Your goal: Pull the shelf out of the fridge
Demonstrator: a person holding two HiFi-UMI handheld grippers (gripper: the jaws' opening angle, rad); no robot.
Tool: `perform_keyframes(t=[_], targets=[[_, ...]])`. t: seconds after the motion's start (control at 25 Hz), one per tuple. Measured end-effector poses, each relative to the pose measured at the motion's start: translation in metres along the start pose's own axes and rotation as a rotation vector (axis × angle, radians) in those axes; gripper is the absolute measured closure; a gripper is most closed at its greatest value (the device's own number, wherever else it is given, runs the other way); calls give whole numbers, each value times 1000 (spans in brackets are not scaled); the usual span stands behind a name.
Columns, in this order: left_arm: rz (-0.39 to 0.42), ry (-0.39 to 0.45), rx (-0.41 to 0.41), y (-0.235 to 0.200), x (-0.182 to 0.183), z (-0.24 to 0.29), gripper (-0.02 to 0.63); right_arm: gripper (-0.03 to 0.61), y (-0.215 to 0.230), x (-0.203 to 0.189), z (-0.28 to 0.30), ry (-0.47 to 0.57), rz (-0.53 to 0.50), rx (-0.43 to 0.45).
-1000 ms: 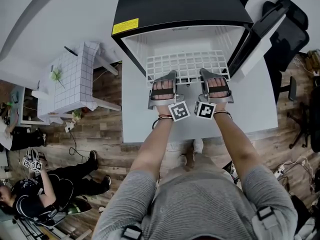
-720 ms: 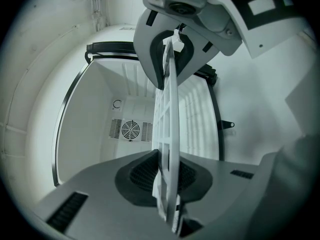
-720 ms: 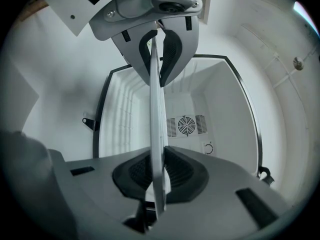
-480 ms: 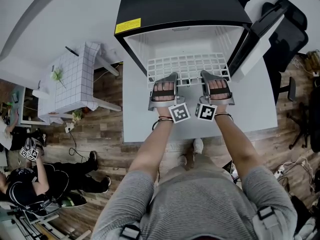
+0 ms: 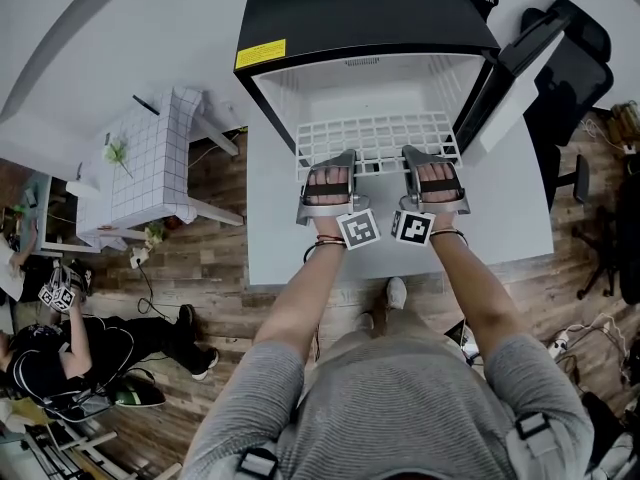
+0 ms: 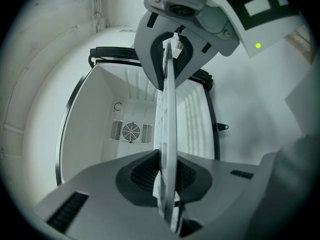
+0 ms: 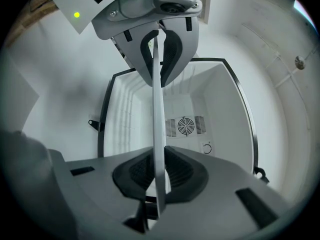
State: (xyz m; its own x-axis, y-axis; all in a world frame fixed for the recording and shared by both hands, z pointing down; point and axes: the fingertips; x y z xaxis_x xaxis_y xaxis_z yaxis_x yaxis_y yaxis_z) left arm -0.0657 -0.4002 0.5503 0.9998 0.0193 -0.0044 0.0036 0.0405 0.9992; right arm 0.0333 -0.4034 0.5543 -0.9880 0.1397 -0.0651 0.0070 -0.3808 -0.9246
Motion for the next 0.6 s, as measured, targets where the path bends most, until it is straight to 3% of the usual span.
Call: perform_keyframes(t=[0.6], targets=[[-6,29,-10,-5,-1,-18,575,543,-5,4,-21,-9,-3,31]])
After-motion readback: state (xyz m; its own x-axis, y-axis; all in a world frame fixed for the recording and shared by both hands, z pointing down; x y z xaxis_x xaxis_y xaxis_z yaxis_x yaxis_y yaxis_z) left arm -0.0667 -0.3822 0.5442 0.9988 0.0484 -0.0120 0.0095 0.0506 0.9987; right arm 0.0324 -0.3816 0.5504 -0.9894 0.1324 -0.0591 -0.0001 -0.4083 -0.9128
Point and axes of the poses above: the fingertips, and each gripper's own axes: z forward along the fingers, y to its right, x out of its top, and after that the axes turned 14 degrees about x, right-handed
